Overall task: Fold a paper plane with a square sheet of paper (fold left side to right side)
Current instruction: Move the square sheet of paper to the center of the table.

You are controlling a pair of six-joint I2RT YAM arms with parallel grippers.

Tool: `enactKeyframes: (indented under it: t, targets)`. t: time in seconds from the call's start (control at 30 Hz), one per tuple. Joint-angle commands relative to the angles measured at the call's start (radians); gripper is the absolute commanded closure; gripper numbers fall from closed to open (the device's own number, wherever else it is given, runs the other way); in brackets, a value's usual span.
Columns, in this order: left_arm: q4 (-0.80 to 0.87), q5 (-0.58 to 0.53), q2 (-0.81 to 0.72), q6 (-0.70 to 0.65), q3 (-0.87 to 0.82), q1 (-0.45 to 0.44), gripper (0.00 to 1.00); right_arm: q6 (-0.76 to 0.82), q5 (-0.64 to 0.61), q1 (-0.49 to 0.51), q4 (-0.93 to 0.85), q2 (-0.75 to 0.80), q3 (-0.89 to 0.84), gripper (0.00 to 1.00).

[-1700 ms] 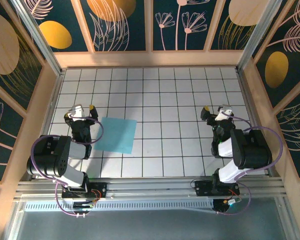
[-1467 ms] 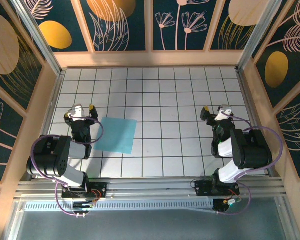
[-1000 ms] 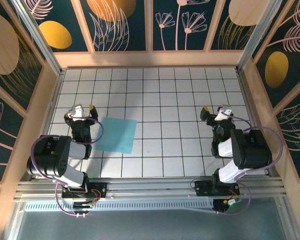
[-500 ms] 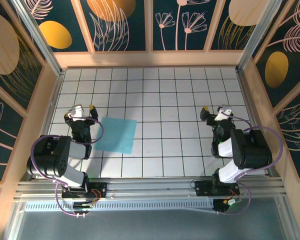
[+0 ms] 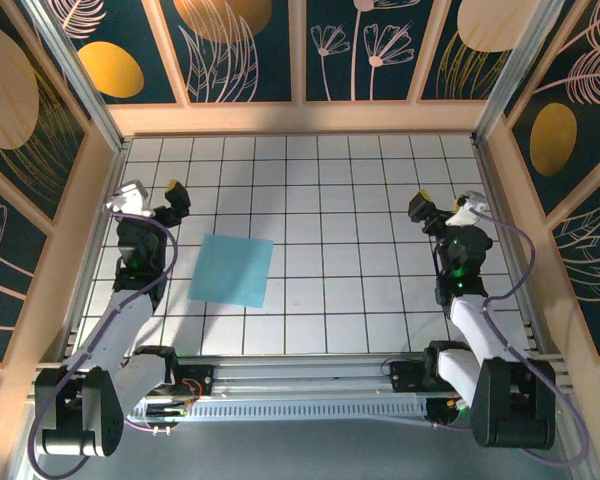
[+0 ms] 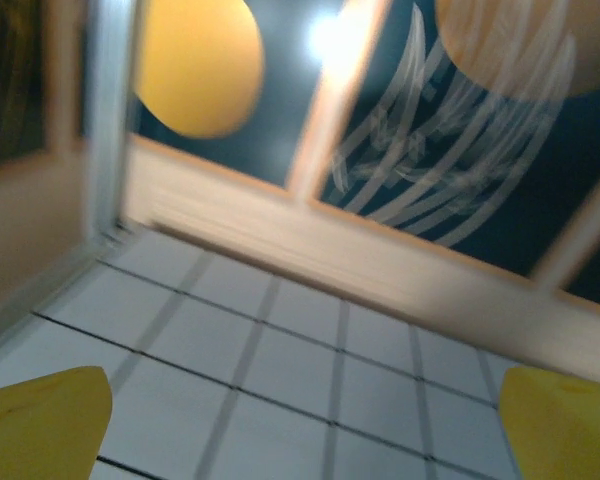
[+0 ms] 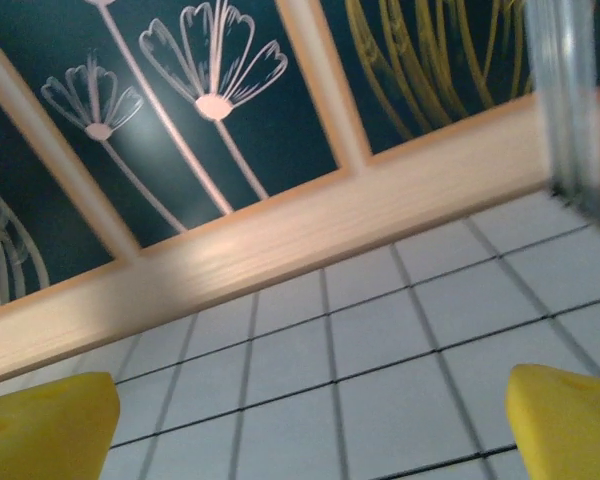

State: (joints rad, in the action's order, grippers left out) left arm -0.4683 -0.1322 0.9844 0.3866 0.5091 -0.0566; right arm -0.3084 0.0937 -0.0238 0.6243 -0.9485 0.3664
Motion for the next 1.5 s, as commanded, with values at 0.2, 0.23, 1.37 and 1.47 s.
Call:
enactKeyframes:
  t: [0.2, 0.23, 1.37, 1.47]
  targets:
    - [0.537, 0.582, 0.029, 0.264, 0.016, -0.043, 0.03, -0.222, 0.415, 0.002, -0.604, -0.031, 0.172, 0.01]
    - [0.535, 0.607, 0.052, 0.264, 0.009, -0.070, 0.03, -0.210, 0.452, 0.007, -0.616, -0.049, 0.179, 0.01]
    - [0.203, 0.647, 0.711, 0.588, 0.146, -0.412, 0.24, -0.174, 0.188, 0.209, -0.713, -0.234, 0.318, 0.02]
    - [0.159, 0.624, 0.769, 0.650, 0.176, -0.455, 0.24, -0.178, 0.178, 0.208, -0.718, -0.228, 0.313, 0.01]
